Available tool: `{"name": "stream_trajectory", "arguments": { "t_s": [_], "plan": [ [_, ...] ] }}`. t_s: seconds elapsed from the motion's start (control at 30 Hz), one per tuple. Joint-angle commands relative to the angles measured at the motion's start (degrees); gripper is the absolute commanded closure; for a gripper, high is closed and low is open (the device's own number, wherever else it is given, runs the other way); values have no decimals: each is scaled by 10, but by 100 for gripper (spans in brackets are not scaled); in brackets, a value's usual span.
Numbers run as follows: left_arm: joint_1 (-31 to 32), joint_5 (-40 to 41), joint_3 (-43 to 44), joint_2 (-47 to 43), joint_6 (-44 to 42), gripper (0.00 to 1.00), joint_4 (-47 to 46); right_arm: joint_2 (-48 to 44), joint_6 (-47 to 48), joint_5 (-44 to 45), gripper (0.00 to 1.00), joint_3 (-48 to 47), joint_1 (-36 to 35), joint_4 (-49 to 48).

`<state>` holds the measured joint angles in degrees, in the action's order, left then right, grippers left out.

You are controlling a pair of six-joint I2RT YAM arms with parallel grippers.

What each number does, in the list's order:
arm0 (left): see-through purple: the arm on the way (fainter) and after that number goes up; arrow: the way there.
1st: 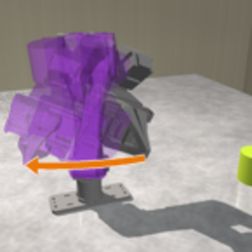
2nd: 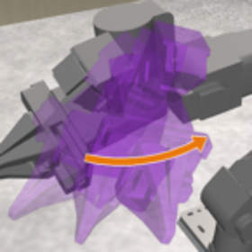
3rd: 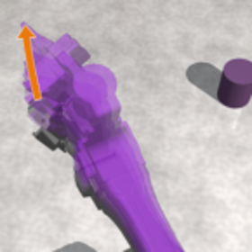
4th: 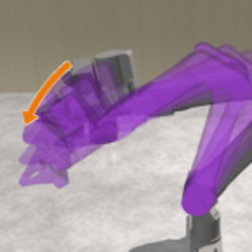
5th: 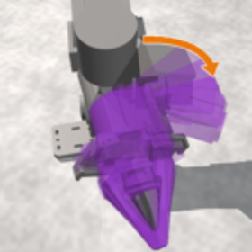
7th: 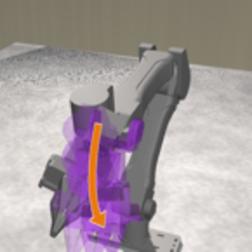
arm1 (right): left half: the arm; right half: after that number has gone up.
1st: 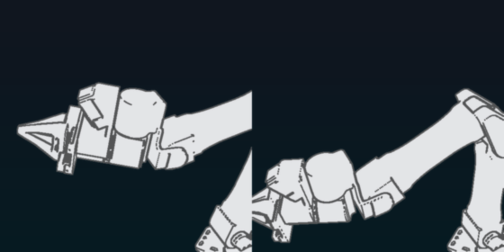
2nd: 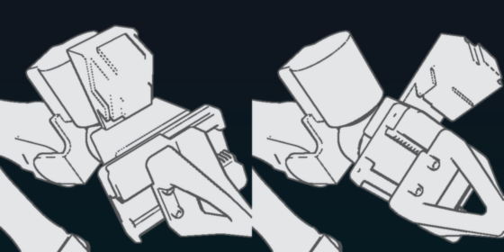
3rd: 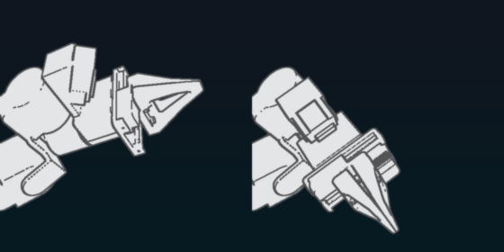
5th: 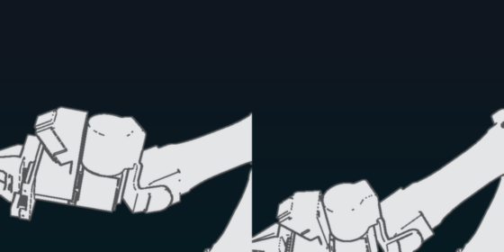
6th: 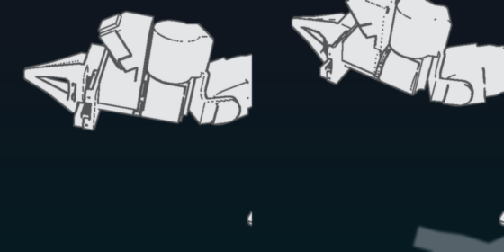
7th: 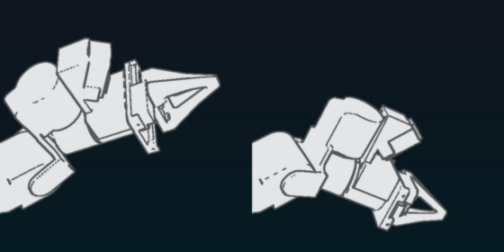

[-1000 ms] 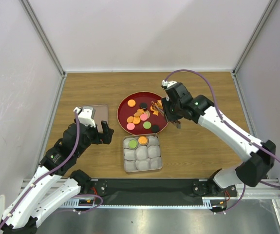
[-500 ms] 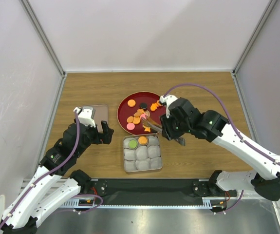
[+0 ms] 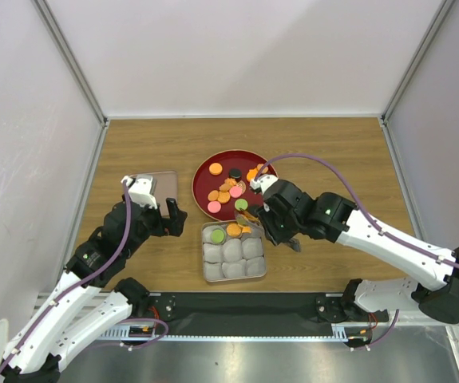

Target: Pack the cookies

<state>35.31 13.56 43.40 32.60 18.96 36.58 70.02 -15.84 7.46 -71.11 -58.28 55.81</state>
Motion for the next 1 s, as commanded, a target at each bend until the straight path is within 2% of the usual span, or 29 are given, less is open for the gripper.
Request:
{"name": "stream_trajectory", "arguments": {
  "t_s": [0.0,0.97],
  "plan": [
    [5,11,6,2,-4,0,-10,6,3,29,85,3,-24,-26],
    [9,14,7,8,-3,0,-10,37,28,131,86,39,-79,-37]
  ]
}}
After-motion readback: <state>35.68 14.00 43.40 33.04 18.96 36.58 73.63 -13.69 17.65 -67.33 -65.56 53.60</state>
